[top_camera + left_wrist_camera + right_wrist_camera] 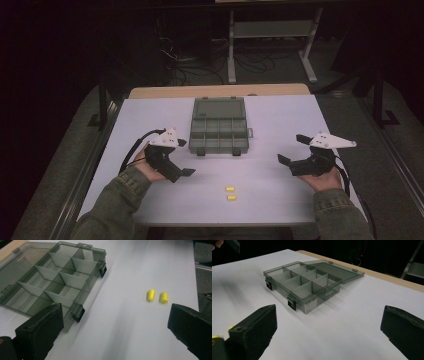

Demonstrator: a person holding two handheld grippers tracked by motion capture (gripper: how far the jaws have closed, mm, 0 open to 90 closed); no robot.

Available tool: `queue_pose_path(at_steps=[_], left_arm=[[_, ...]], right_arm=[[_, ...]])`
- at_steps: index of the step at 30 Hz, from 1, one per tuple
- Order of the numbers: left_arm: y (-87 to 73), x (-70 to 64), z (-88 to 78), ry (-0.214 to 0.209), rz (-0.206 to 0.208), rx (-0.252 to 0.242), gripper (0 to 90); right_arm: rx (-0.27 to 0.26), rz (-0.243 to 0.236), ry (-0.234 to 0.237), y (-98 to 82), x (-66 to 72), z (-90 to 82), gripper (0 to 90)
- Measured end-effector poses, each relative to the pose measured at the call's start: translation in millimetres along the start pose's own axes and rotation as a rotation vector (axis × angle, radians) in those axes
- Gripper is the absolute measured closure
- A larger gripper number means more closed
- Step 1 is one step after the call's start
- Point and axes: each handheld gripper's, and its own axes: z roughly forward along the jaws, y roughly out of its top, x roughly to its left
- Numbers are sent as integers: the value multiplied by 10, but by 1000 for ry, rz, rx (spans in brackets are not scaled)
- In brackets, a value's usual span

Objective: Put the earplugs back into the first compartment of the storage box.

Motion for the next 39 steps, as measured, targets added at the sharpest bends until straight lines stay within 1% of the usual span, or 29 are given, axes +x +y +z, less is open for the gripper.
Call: queue_pose_path(at_steps=[8, 9, 14, 15, 16, 17, 19, 24, 28, 30, 39], left_arm=[[91, -47, 166, -30, 36, 41, 0], [107, -62, 207, -38, 41, 51, 0], [141, -92, 289, -53, 52, 69, 2], [148, -100, 312, -59, 53, 71, 18], [161, -115, 362, -65, 58, 86, 27], [161, -115, 362, -65, 58, 86, 28], [172, -128, 415, -70, 65, 100, 28], [198, -165, 539, -83, 65, 105, 28], [216, -207, 636, -96, 75, 121, 28], [225, -226, 697, -110, 76, 131, 28], [237, -273, 836, -138, 80, 163, 30]], right_arm=[[1, -2, -1, 0, 4, -1, 0], [1, -3, -1, -1, 3, -3, 0], [0, -3, -1, 0, 5, -4, 0], [2, -5, -1, 0, 7, -2, 0], [3, -4, -1, -1, 9, -1, 0], [3, -4, -1, -1, 9, -1, 0], [4, -4, 1, -1, 9, 4, 0], [5, -6, 1, -1, 11, 5, 0], [5, -7, 1, -1, 13, 1, 0], [4, -6, 1, -2, 14, -3, 0], [12, -15, 3, -4, 24, 6, 0]])
